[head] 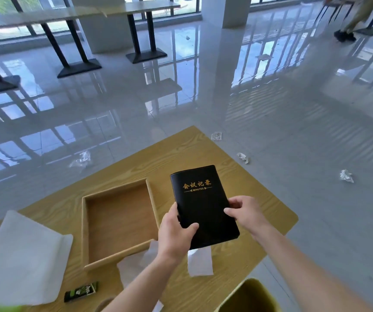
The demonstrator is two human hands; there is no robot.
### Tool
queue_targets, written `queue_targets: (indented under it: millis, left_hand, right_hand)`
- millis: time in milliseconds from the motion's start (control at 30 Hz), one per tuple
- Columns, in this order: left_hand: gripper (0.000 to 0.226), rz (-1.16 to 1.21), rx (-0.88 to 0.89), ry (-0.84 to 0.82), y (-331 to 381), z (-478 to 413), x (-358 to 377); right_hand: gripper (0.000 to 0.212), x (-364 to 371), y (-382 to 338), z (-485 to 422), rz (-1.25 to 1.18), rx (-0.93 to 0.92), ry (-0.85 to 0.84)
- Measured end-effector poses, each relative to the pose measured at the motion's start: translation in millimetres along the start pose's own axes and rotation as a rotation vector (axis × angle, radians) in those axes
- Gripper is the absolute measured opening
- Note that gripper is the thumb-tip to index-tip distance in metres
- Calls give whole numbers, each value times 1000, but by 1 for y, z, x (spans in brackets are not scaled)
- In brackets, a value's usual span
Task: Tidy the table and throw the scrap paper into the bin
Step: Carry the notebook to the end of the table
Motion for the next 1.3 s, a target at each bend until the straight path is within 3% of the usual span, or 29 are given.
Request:
queue_targets:
  millis: [367, 567, 700, 867, 1033, 1300]
  left_hand:
    - [38, -132, -247, -26, -30, -76, 64]
    - [63, -172, -279, -111, -41, -83, 82]
    - [81, -334, -133, -179, -44, -71, 87]
    - [77, -657, 202, -261, -41, -70, 89]
    - [80, -793, 386, -340, -40, -86, 93]
    - [87, -770, 348, -402, -38, -111, 110]
  right_hand:
    - [14, -8, 29, -93, 127, 140, -49]
    - [18, -5, 40, -107, 183, 98, 0]
    - [57, -11, 44, -95, 341, -40, 72]
    - [82, 0, 40, -62, 735, -490, 131]
    - [73, 13, 51, -59, 966, -610, 13]
    - [57, 1, 57, -101, 995, -580, -68]
Point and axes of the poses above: each hand's wrist, its own z-axis away from the middle knuckle, its own x-axis out of the palm, y = z × x, the point moved 5 cm from there along -z, towards the middle knuckle, and after that the axes turned 5 degrees about z, right-handed, at the moved point
